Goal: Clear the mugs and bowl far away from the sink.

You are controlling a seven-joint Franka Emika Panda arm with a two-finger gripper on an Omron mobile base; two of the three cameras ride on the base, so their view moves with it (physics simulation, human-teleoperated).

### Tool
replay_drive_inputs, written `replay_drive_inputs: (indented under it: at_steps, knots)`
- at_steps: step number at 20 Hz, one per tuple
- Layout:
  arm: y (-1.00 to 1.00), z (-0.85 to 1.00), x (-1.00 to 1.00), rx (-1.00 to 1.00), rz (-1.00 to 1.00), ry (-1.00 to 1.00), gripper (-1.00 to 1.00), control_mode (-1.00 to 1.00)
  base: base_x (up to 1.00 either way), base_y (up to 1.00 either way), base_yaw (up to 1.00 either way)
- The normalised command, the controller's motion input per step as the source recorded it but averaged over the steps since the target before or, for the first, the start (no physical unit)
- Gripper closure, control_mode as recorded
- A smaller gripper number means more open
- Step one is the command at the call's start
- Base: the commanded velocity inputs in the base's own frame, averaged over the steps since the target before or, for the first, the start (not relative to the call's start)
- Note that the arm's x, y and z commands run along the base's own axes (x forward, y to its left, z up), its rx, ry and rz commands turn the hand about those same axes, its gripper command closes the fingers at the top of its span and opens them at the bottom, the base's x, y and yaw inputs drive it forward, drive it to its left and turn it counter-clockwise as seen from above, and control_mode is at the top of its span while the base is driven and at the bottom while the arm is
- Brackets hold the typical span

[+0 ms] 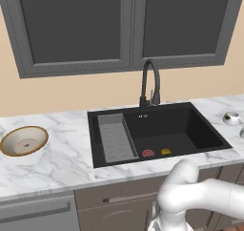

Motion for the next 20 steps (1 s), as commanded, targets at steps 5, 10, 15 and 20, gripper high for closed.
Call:
replay_drive_inputs:
  at_steps: [5,10,15,20]
  knots:
    - [0.13,0.54,-0.19,0.0,0.0,0.09,1.0,-1.0,0.0,0.0,0.0]
    - [0.48,0.75,-0.56,0.0,0.05,0.03,1.0,-1.0,0.0,0.0,0.0]
    - [0.61,0.67,-0.83,0.0,0.15,-0.09,1.0,-1.0,0.0,0.0,0.0]
    - [0.91,0.77,-0.66,-0.07,0.11,-0.11,1.0,-1.0,0.0,0.0,0.0]
